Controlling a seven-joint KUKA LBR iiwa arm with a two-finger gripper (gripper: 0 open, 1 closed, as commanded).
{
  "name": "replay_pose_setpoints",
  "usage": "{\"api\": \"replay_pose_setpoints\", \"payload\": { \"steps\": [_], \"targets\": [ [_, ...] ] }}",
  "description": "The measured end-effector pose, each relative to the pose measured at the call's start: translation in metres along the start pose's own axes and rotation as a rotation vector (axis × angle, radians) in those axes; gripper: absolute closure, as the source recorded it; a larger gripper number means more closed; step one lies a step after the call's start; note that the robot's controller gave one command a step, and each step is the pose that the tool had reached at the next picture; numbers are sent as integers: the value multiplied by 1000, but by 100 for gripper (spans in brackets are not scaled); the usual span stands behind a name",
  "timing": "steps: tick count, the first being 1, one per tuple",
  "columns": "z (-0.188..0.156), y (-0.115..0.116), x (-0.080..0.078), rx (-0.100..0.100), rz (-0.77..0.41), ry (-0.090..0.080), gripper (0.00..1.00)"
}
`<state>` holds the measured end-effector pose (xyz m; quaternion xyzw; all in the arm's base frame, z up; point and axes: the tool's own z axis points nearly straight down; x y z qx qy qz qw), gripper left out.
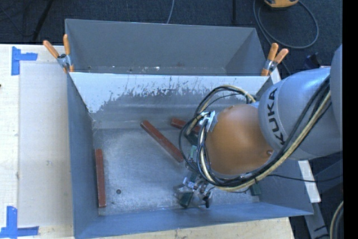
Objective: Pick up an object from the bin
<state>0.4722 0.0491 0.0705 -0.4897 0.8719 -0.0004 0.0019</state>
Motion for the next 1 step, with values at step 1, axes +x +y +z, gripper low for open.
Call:
{"api": "replay_pose_setpoints", "payload": {
  "steps": [1],
  "targets": [
    [0,0,0,0,1,0,100]
  ]
}}
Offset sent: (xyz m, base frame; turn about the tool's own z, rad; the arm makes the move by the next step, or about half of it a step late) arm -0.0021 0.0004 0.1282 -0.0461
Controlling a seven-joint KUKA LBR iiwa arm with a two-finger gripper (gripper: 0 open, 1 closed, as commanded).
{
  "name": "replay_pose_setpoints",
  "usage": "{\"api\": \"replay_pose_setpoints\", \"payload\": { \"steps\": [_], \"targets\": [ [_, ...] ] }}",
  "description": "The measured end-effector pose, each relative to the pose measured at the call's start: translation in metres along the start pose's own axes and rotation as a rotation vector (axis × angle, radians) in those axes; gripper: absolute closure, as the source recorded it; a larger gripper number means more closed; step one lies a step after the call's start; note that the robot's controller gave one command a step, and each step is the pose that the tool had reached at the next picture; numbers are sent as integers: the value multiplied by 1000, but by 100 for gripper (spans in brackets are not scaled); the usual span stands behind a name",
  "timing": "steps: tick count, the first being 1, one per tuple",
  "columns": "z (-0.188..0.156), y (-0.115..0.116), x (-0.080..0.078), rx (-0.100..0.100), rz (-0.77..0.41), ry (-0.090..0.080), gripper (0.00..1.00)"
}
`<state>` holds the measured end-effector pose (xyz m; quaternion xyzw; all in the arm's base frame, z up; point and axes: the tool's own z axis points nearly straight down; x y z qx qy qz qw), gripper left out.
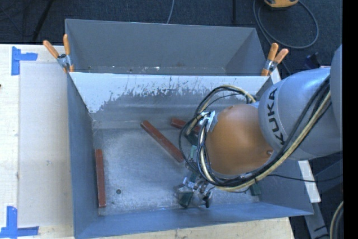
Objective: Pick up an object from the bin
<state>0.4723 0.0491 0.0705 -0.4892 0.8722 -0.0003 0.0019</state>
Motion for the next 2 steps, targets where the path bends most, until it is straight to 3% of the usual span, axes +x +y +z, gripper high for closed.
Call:
{"api": "replay_pose_setpoints", "payload": {
  "steps": [1,2],
  "targets": [
    [-127,2,0,-4,-42,2,100],
    [-127,2,0,-5,-41,3,100]
  ]
}}
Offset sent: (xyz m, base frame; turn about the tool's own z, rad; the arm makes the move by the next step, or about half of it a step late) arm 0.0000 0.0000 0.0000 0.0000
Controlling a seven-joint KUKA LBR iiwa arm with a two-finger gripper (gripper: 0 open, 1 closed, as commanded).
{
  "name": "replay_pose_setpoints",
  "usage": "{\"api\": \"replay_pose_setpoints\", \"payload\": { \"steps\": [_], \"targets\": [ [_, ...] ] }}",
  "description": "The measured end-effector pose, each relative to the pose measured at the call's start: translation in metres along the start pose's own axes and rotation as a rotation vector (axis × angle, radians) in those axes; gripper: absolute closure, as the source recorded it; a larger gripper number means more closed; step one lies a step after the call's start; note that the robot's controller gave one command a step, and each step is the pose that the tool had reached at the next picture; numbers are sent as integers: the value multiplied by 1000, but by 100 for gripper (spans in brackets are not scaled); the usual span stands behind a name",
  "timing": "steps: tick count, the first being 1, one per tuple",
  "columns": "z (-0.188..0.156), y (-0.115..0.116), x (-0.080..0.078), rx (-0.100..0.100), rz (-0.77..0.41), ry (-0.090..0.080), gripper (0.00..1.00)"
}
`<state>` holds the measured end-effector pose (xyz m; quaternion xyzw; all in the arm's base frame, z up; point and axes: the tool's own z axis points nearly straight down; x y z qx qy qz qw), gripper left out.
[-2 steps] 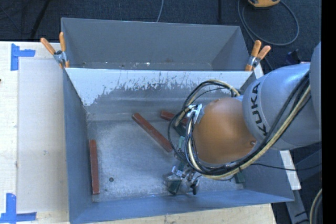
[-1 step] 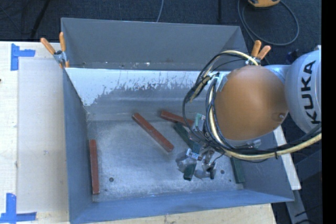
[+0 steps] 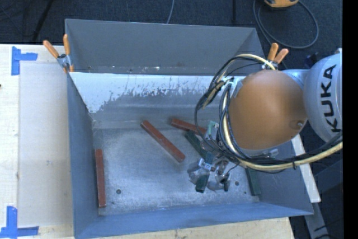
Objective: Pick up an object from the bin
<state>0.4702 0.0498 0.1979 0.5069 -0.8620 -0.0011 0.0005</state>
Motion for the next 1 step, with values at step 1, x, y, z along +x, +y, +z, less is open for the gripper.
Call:
{"api": "replay_pose_setpoints", "payload": {
  "steps": [1],
  "targets": [
    [-31,-13,-4,-7,-164,3,100]
  ]
}}
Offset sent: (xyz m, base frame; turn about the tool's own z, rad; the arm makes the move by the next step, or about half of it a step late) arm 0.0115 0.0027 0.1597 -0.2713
